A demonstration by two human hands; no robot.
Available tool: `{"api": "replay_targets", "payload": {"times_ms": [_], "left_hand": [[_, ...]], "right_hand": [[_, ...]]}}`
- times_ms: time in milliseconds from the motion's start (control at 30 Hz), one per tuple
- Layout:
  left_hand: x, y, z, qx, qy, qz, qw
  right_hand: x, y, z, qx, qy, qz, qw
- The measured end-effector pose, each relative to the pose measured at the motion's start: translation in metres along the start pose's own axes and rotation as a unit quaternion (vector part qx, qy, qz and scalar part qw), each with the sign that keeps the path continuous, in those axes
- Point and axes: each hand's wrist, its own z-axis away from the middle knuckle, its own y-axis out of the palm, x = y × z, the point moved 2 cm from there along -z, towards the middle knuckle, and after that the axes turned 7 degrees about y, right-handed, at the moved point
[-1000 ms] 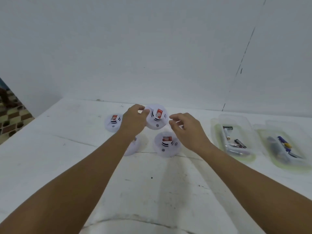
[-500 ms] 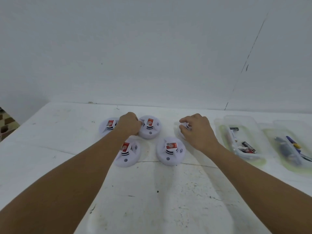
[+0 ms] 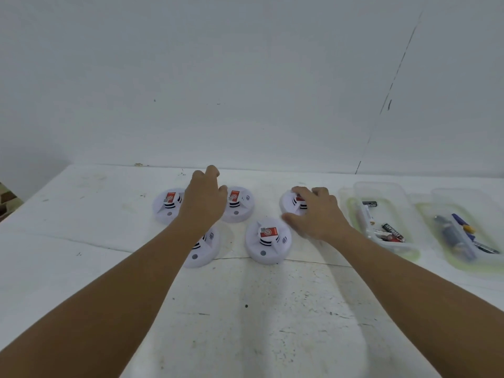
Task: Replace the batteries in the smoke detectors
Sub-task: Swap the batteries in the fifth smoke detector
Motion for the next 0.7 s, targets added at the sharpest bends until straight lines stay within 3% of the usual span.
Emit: {"api": "replay_targets", "payload": {"times_ms": [200, 333, 533, 700], "left_hand": [[-0.035, 0.000, 0.018, -0.027, 0.056, 0.040, 0.997], [-0.061, 0.003, 0.033, 0.001, 0.116, 0.090, 0.989], [-0.097, 0.013, 0.054, 0.094, 0.129, 0.221, 0.962], [-0.115, 0.015, 0.075, 0.166, 0.075, 0.385, 0.905]], "right_hand": [[-0.001, -0.006, 0.010, -0.041, 0.008, -0.128, 0.991], [0.010, -0.033, 0.033, -0.060, 0.009, -0.291, 0.955], [0.010, -0.064, 0.073, 0.073, 0.037, -0.474, 0.877], [-0.017, -0.064, 0.105, 0.125, 0.037, -0.507, 0.852]]}}
